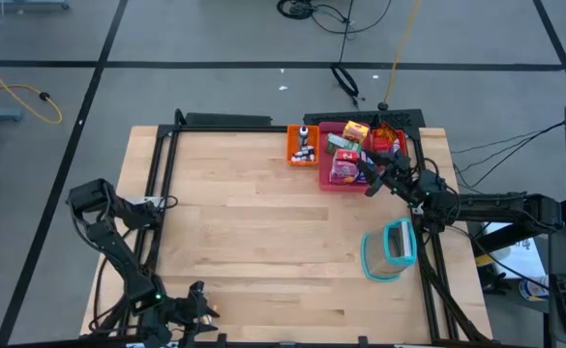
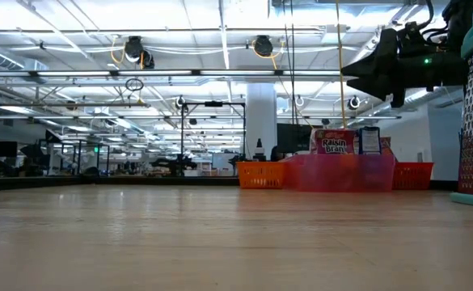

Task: Pick & Place Kitchen Items
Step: Put the large yellow food coloring bottle into the orange bin, then put the red food coloring bottle into the orange bin

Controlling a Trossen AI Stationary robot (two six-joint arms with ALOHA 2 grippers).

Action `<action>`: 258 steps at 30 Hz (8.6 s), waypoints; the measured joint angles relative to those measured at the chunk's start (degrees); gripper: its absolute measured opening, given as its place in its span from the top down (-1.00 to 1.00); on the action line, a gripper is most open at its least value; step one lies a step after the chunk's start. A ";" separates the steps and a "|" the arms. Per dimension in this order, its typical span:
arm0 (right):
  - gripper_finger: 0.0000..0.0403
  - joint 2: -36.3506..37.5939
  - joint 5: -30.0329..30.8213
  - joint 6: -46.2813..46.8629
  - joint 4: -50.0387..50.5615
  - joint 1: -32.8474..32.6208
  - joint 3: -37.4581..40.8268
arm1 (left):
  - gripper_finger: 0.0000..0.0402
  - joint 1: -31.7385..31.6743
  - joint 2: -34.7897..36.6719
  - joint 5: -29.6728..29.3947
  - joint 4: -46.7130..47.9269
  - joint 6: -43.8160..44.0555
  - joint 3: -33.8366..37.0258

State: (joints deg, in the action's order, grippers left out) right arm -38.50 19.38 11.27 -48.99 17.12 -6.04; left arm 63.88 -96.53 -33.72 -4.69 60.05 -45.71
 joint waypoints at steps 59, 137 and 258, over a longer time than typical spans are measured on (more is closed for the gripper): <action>-0.04 -0.04 -0.02 0.00 1.68 0.02 0.00 | 0.39 -76.71 22.24 36.63 -6.74 -64.96 0.02; -0.04 -2.08 -0.02 -1.51 2.54 0.02 0.04 | 0.19 -98.31 -20.54 41.09 -9.53 -65.53 -32.44; -0.04 -2.55 -0.02 -1.49 2.20 0.02 0.04 | 0.19 1.06 1.03 9.73 13.39 20.99 3.82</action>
State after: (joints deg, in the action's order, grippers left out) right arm -41.05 19.35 9.78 -46.79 17.15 -6.00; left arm 64.93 -95.50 -23.98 8.70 81.04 -41.89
